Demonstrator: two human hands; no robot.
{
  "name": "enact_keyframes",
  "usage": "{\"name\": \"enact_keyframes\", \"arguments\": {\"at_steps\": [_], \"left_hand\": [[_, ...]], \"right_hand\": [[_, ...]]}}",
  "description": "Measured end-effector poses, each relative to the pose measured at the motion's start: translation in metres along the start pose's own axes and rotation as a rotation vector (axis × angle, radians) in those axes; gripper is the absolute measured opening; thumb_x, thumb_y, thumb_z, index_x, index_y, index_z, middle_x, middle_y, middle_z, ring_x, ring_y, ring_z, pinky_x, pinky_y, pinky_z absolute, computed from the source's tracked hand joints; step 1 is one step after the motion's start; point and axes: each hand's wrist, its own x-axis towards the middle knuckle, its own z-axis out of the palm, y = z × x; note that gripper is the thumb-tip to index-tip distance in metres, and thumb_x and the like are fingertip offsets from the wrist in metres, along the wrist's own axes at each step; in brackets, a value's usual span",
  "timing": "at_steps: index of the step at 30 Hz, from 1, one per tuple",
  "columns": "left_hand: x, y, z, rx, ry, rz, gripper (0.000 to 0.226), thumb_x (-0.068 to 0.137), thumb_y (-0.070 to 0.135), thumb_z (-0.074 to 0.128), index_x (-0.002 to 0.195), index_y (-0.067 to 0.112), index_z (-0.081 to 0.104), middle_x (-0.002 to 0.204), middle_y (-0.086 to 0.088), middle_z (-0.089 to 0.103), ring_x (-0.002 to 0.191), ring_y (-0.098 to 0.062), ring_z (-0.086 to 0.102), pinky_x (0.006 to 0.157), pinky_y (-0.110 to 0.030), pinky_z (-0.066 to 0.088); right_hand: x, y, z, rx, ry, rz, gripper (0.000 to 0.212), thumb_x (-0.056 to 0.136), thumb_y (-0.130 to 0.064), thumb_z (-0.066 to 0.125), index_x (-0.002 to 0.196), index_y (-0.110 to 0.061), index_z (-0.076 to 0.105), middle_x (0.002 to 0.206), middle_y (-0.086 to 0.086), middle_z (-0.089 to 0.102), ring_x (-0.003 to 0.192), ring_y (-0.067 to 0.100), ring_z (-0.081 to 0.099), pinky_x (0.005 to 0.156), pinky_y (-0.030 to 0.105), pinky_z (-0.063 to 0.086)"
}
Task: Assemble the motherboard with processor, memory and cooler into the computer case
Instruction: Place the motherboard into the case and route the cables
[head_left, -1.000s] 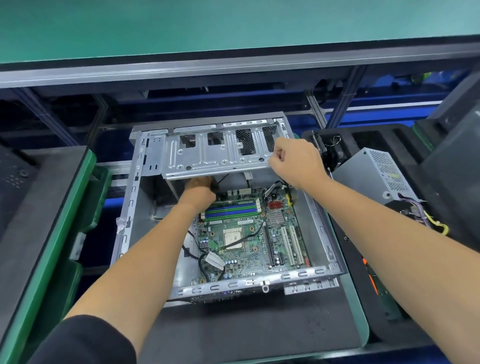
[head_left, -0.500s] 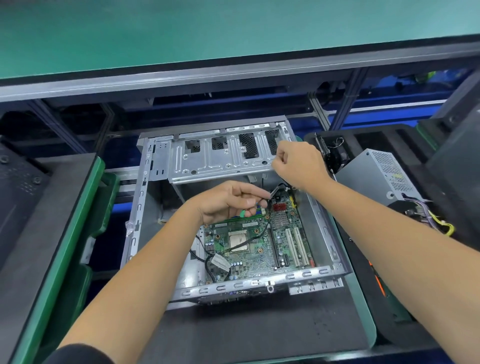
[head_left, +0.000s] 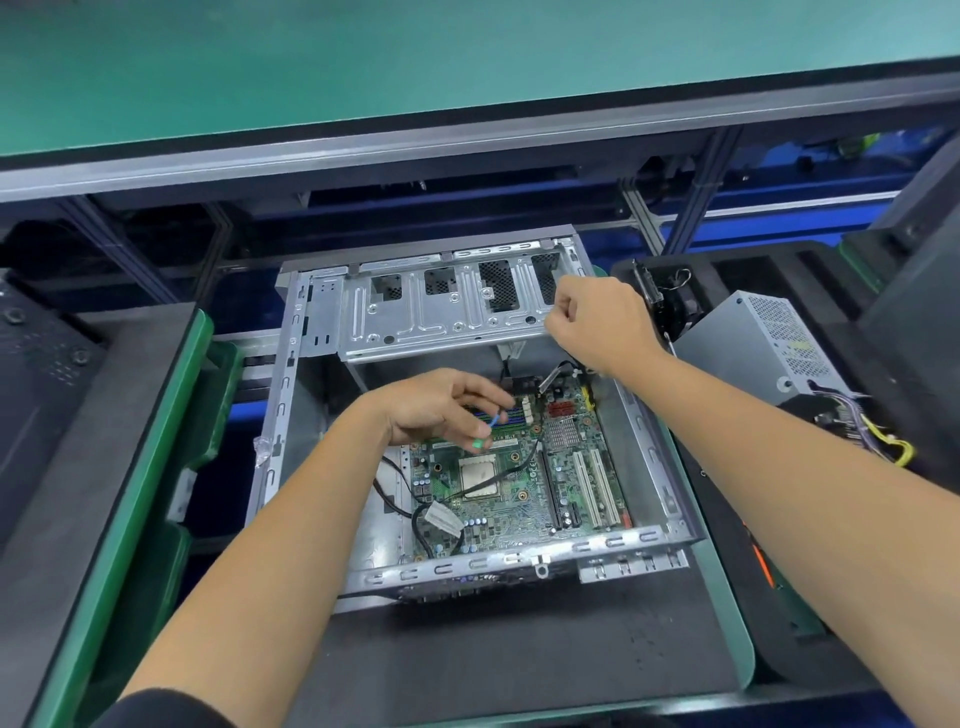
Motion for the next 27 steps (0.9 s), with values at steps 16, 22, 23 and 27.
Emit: {"name": "enact_keyframes", "arguments": {"at_steps": [16, 22, 23, 27], "left_hand": [[-0.003, -0.027, -0.031, 0.908, 0.906, -0.191, 0.016, 0.092, 0.000, 0.045, 0.089, -0.007, 0.059, 0.090, -0.014, 0.054, 0.094, -0.032, 0.051, 0.073, -0.026, 0.036], [0.003, -0.031, -0.035, 0.893, 0.860, -0.152, 0.034, 0.093, 0.000, 0.044, 0.127, -0.002, 0.048, 0.125, -0.023, 0.049, 0.100, -0.034, 0.051, 0.080, -0.030, 0.041], [0.003, -0.032, -0.038, 0.933, 0.846, -0.181, 0.033, 0.093, 0.002, 0.046, 0.125, -0.001, 0.050, 0.123, -0.023, 0.051, 0.101, -0.034, 0.052, 0.079, -0.029, 0.040], [0.009, -0.030, -0.043, 1.055, 0.808, -0.255, 0.035, 0.091, 0.002, 0.048, 0.125, 0.003, 0.052, 0.121, -0.020, 0.055, 0.100, -0.032, 0.053, 0.076, -0.029, 0.039]], "right_hand": [[0.001, 0.004, 0.003, 0.028, 0.000, -0.003, 0.014, 0.082, -0.018, 0.053, 0.073, -0.009, 0.056, 0.060, 0.005, 0.059, 0.060, 0.024, 0.053, 0.053, 0.026, 0.037], [0.000, 0.003, 0.002, 0.024, -0.007, 0.001, 0.014, 0.083, -0.018, 0.053, 0.074, -0.009, 0.057, 0.061, 0.005, 0.060, 0.063, 0.026, 0.057, 0.055, 0.027, 0.042], [0.000, 0.002, 0.002, 0.023, -0.008, 0.001, 0.014, 0.083, -0.018, 0.053, 0.074, -0.009, 0.057, 0.061, 0.005, 0.060, 0.063, 0.026, 0.058, 0.056, 0.028, 0.043], [0.000, 0.002, 0.002, 0.017, -0.012, 0.002, 0.014, 0.083, -0.019, 0.053, 0.075, -0.009, 0.058, 0.063, 0.005, 0.061, 0.065, 0.026, 0.058, 0.056, 0.028, 0.041]]}}
